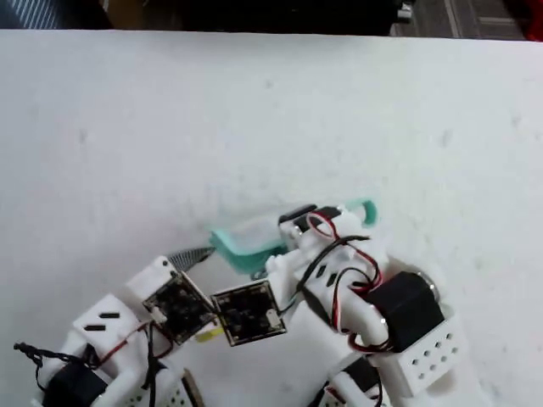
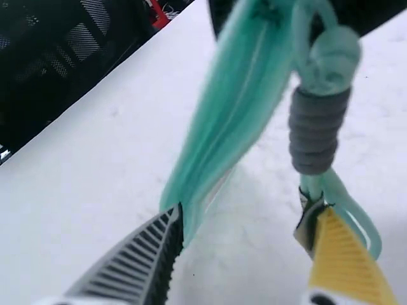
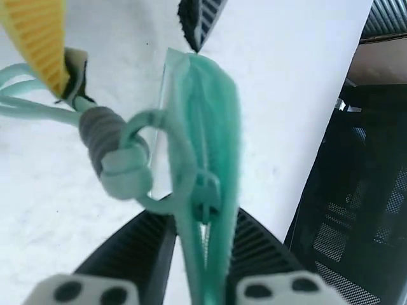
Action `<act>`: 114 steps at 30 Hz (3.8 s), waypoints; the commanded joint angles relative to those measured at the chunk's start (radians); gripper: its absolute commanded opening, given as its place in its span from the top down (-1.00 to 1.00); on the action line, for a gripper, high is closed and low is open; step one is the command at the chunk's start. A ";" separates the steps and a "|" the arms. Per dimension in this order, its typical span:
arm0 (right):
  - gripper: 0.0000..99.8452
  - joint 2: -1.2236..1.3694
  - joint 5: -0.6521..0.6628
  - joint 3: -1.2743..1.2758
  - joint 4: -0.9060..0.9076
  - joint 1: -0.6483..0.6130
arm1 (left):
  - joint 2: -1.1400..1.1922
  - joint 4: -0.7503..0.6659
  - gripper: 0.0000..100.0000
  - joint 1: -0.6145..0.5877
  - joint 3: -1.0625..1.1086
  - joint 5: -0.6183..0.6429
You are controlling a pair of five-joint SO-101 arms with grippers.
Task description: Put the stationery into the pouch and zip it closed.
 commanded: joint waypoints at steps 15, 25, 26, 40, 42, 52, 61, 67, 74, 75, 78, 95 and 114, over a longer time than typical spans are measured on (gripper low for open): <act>0.97 -0.022 0.109 -0.064 -0.082 0.148 | 0.004 -0.057 0.33 -0.030 -0.058 0.055; 0.97 0.025 0.129 -0.379 0.228 0.041 | 0.004 -0.058 0.33 0.039 -0.178 0.110; 0.97 0.025 0.104 -0.407 0.228 0.025 | 0.004 -0.057 0.33 0.065 -0.187 0.110; 0.97 0.033 -0.017 -0.468 0.226 -0.153 | 0.004 -0.052 0.33 0.012 -0.339 0.110; 0.97 0.035 -0.015 -0.468 0.225 -0.114 | 0.004 -0.023 0.33 -0.021 -0.381 0.107; 0.97 0.028 -0.023 -0.468 0.225 -0.159 | 0.004 0.044 0.33 -0.022 -0.463 0.104; 0.97 0.025 -0.025 -0.473 0.226 -0.206 | 0.004 -0.069 0.33 -0.005 -0.305 0.104; 0.97 0.025 -0.064 -0.474 0.225 -0.268 | 0.004 -0.071 0.36 0.073 -0.299 0.104; 0.97 0.025 -0.095 -0.474 0.225 -0.332 | 0.004 -0.153 0.83 0.074 -0.249 0.110; 0.97 0.025 -0.106 -0.474 0.225 -0.335 | 0.004 -0.153 0.90 0.074 -0.241 0.110; 0.97 0.031 -0.117 -0.473 0.225 -0.337 | 0.004 -0.153 0.93 0.085 -0.224 0.112; 0.96 0.035 -0.250 -0.313 0.021 -0.280 | 0.004 -0.457 0.95 0.220 0.049 0.114; 0.53 0.005 -0.778 -0.216 -0.360 -0.097 | 0.005 -0.832 0.96 -0.111 0.339 0.354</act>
